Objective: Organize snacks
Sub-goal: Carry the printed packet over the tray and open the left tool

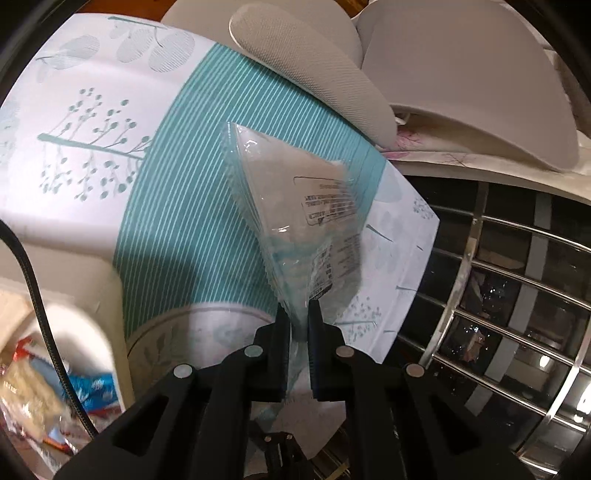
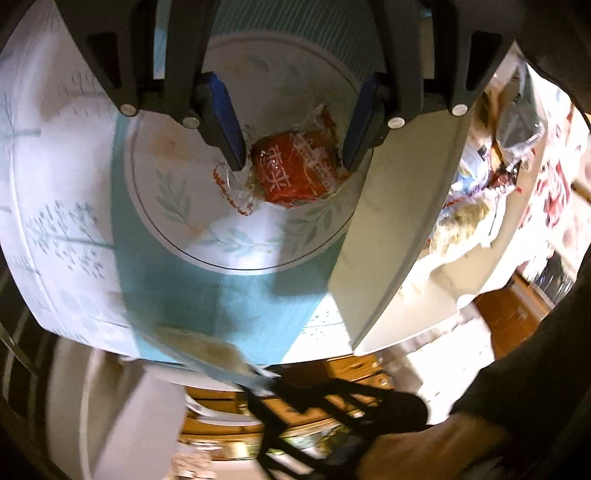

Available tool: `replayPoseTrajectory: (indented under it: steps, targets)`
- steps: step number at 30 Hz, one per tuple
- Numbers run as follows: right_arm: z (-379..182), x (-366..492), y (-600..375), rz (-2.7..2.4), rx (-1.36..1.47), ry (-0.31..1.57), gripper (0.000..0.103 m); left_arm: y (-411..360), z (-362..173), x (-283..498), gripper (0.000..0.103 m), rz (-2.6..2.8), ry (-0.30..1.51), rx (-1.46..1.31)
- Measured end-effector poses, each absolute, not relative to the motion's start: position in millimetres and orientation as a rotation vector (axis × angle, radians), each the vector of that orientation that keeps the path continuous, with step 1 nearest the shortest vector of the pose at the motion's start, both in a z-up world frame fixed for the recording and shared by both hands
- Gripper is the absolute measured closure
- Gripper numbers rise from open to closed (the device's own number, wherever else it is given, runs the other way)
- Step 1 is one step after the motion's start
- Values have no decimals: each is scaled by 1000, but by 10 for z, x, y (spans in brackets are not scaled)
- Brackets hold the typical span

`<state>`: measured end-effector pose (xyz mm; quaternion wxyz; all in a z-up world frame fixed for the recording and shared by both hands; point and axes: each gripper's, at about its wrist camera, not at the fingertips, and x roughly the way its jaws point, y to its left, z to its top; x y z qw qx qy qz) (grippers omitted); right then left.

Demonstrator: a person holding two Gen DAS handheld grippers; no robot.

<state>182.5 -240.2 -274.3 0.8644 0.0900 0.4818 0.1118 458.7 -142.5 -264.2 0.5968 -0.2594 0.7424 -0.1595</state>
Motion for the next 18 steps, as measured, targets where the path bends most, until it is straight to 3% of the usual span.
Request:
replayPoseTrajectory:
  steps: [2, 3, 4, 5, 18]
  targets:
    - [-2668, 1781, -2478, 219, 214, 1002, 50, -1395, -2535, 4541, 97, -376, 1716, -607]
    - [-2620, 1753, -2496, 211, 220, 992, 58, -1359, -2478, 4520, 97, -379, 1710, -609]
    - [-2587, 1730, -2526, 211, 231, 985, 88, -1330, -2416, 4499, 97, -380, 1704, -612]
    - [-2579, 1690, -2539, 192, 243, 987, 100, -1283, -2344, 4474, 97, -382, 1695, -614]
    - [-2231, 1569, -2351, 81, 262, 957, 101, -610, -1531, 4059, 98, -466, 1599, -629]
